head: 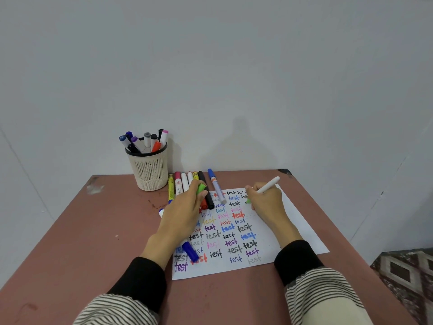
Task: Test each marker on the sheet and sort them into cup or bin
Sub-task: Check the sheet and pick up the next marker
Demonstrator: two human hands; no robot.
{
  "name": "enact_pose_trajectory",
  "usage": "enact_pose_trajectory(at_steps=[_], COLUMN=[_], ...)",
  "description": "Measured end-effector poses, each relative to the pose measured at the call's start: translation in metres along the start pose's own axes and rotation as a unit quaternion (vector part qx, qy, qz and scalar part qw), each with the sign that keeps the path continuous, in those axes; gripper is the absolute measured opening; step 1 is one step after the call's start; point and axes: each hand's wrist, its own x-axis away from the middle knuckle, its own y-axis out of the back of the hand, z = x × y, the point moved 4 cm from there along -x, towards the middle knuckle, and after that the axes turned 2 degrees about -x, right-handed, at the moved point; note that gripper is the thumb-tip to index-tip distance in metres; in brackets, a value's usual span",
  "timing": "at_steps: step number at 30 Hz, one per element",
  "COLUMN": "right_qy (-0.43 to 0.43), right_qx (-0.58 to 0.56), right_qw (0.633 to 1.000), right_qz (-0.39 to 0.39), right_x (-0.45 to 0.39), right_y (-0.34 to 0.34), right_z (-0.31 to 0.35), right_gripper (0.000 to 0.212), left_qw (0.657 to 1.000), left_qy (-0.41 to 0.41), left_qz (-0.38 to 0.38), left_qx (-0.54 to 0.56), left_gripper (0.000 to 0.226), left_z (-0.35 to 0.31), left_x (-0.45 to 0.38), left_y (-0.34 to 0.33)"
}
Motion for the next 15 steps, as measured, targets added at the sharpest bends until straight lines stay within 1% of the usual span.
enact_pose_trajectory(at_steps=[6,10,15], right_qy=[0.008,0.008,0.008], right_qx=[-0.007,-0.007,0.003], right_qw=[1.000,1.000,1.000], right_qz=[-0.029,-0.006,-0.016], right_x=[-0.0014,-0.0007,-0.0014], right_y=[0.0026,0.0013,0.0013], right_z=[-0.0011,-0.0012,0.0000], right_gripper=[0.042,0.037,0.039], left_qw=[1.000,1.000,1.000], left_qy=[0.002,0.001,0.000], left_qz=[0.000,0.000,-0.001], left_qx=[-0.002,-0.003,0.000], left_gripper=[0.032,0.031,0.032], left_z=[0.0006,0.0006,0.0007], left_x=[0.0002,0.0007,0.0002], left_y=[-0.0006,0.0003,0.0002])
